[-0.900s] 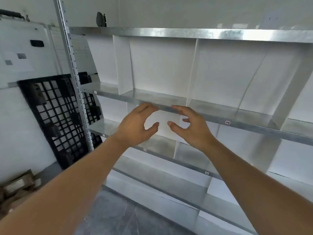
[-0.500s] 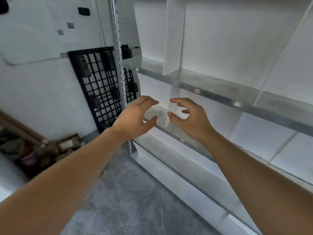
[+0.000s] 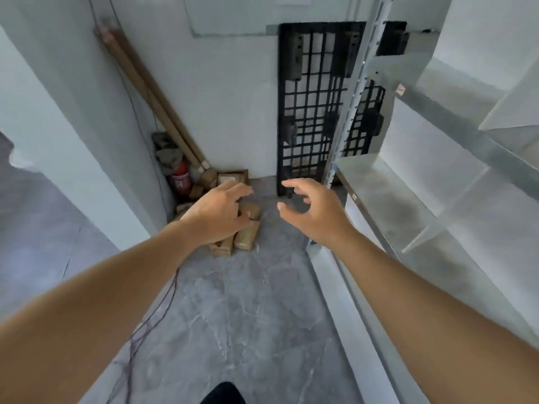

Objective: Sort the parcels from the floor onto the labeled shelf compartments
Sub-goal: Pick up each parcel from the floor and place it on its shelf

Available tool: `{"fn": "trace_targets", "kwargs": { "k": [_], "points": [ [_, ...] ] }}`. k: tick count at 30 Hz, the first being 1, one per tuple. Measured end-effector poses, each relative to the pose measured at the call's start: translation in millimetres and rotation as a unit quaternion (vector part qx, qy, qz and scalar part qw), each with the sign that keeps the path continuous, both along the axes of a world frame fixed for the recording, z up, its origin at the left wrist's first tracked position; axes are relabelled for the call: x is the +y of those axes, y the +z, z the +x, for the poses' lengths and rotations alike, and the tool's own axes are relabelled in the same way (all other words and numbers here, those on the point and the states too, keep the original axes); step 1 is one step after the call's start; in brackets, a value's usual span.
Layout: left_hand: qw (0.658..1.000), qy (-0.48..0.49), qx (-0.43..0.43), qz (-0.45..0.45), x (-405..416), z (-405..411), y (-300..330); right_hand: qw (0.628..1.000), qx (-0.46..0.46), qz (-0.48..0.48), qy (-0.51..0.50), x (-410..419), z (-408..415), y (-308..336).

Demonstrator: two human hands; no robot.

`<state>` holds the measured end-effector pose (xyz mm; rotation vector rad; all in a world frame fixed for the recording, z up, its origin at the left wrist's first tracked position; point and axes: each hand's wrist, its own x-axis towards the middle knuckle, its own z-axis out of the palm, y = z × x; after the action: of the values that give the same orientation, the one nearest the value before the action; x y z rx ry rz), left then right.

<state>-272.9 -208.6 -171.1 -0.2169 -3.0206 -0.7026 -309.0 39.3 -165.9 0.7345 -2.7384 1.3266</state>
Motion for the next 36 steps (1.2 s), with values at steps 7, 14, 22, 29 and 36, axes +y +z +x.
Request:
{"fn": "trace_targets", "kwargs": {
  "k": [7, 14, 22, 29, 36],
  "points": [
    [0.995, 0.087, -0.053, 0.013, -91, -78, -65, 0.996, -0.063, 0.033, 0.055, -84, -114, -59],
    [0.981, 0.14, -0.119, 0.059, -182, -184, -137, 0.987, -0.135, 0.077, 0.051, -189, -218, -123],
    [0.969, 0.114, -0.217, 0.029, -244, -294, -197, 0.972, -0.165, 0.158, 0.062, -259, -331, -178],
    [0.953, 0.156, -0.256, 0.052, -277, -406, -274, 0.953, -0.205, 0.175, 0.14, -307, -457, -273],
    [0.923, 0.213, -0.308, 0.094, -296, -498, -381, 0.94, -0.301, 0.128, 0.096, -364, -549, -396]
  ]
}}
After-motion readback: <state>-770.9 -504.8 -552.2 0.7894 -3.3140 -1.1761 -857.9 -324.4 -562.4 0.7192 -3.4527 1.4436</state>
